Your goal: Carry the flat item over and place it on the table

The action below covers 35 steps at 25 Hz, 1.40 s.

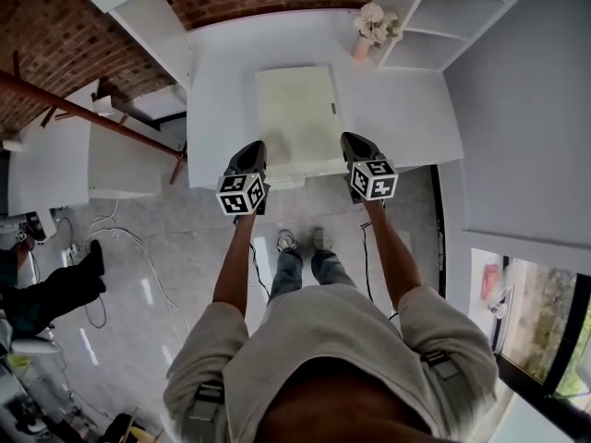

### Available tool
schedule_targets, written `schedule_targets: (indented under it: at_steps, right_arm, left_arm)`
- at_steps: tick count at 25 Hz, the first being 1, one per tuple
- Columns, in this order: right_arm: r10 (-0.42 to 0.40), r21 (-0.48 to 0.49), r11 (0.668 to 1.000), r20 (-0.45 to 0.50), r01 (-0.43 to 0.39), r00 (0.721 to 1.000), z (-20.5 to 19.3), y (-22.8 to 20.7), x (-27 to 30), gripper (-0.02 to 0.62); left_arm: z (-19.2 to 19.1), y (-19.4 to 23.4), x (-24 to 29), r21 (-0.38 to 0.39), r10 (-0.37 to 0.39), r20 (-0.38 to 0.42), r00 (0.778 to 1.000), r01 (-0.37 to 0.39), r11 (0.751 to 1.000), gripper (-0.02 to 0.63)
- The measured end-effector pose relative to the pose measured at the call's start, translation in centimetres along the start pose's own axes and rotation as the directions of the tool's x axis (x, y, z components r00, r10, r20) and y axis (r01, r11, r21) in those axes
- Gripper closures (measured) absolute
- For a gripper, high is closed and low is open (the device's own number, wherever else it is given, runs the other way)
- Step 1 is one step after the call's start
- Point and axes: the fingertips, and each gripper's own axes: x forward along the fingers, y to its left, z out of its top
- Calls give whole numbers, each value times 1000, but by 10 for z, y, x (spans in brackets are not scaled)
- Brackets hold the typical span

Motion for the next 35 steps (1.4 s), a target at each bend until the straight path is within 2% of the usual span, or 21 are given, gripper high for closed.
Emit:
schedule_targets:
  at_steps: [14,24,35]
  right_arm:
    - [7,-76,997,147,4,989,65,34,-67,569]
    - [14,-98,995,220,8,975,88,49,-110,569]
    - [-3,-93,995,255,28,967,93,51,-130,569]
  left_arm:
    - [69,-30,-63,32,-20,118,993,16,999,589]
    - [83,-40,-107,45,-11,172,985,3,999,589]
    - [95,-38,-129,53,-6,209,978,-6,999,589]
